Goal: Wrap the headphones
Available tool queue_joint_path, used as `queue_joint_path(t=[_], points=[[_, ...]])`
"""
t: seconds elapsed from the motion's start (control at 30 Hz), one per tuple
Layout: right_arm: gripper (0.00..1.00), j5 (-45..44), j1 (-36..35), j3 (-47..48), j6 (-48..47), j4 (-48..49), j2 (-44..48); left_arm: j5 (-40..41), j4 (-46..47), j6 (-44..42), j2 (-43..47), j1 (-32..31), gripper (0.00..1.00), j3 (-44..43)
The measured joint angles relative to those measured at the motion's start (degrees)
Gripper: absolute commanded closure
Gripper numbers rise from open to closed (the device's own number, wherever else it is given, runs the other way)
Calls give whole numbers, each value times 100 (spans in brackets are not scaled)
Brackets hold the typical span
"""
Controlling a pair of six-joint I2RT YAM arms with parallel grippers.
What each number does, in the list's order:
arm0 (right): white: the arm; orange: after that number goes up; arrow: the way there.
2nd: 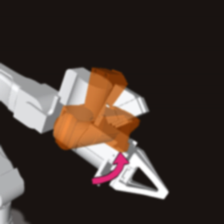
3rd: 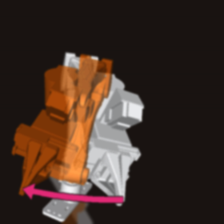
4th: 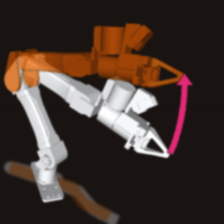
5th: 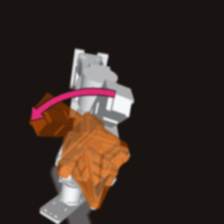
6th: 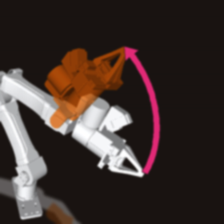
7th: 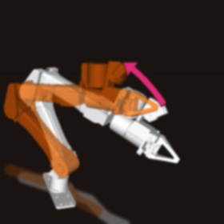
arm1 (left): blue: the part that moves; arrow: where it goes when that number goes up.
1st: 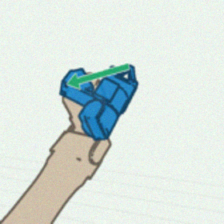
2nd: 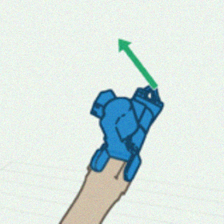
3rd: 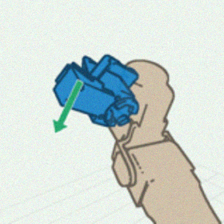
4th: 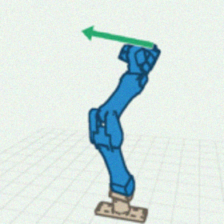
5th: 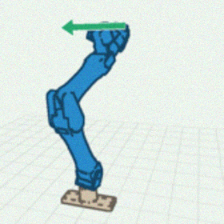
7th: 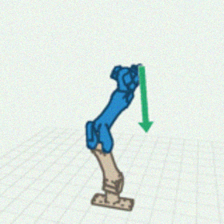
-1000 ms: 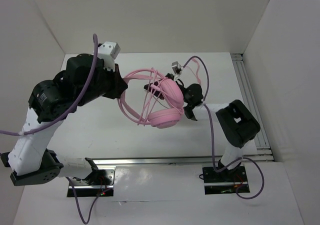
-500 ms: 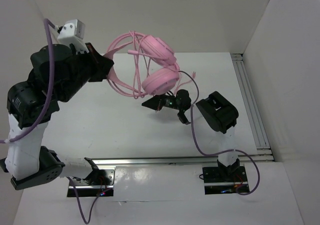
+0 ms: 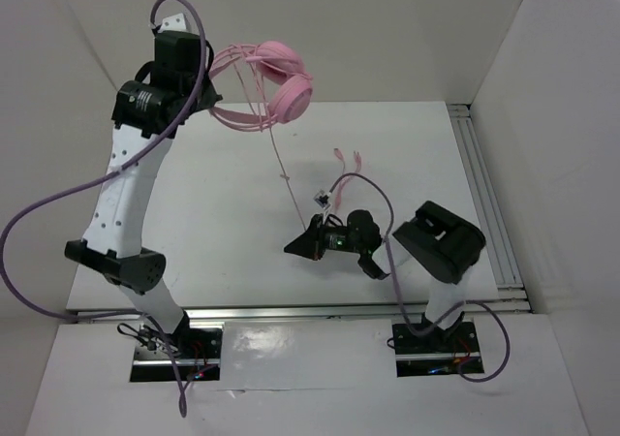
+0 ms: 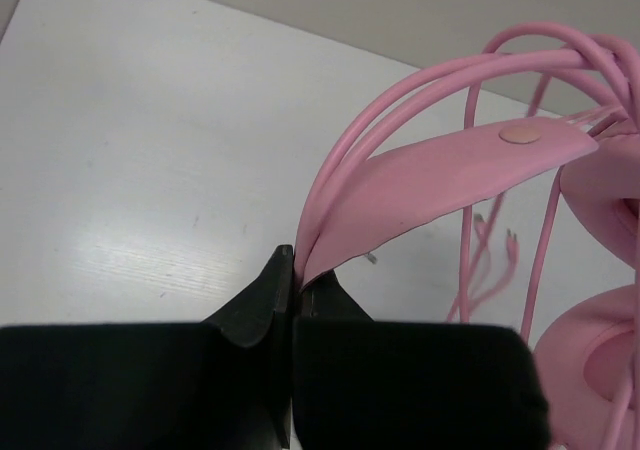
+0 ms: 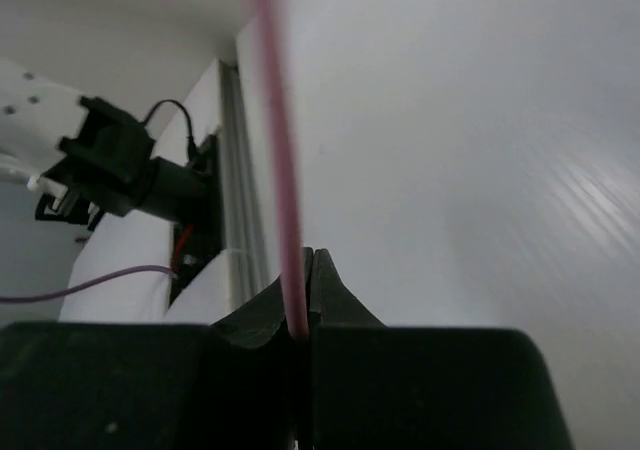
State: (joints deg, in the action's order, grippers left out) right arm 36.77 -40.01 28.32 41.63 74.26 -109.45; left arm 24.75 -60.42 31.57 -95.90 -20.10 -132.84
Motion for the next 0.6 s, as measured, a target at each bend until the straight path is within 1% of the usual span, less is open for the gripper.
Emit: queue_joint_path(t=[0.1, 0.17, 0.27, 0.3, 0.43, 0.5, 0.6], points=[[100, -389, -560, -197, -693, -511, 1340, 160, 310, 17, -216, 262, 100, 518], [100, -658, -981, -59, -1154, -986, 2184, 282, 442, 11, -260, 304, 100, 918], [100, -981, -1456, 374, -1893, -2094, 3215, 450, 476, 0, -304, 251, 100, 1453], [100, -1086, -1504, 501, -2070, -2393, 3434, 494, 468, -7, -308, 225, 100, 1652], [100, -1655, -1574, 1246, -2918, -4133, 4177, 734, 588, -20, -315, 131, 100, 2651], [100, -1812, -1563, 1709, -3254, -4868, 4315, 815, 564, -46, -358, 107, 100, 3117], [100, -2028, -1467, 2404, -3731, -5908, 4343, 789, 413, -179, -404, 48, 100, 3580]])
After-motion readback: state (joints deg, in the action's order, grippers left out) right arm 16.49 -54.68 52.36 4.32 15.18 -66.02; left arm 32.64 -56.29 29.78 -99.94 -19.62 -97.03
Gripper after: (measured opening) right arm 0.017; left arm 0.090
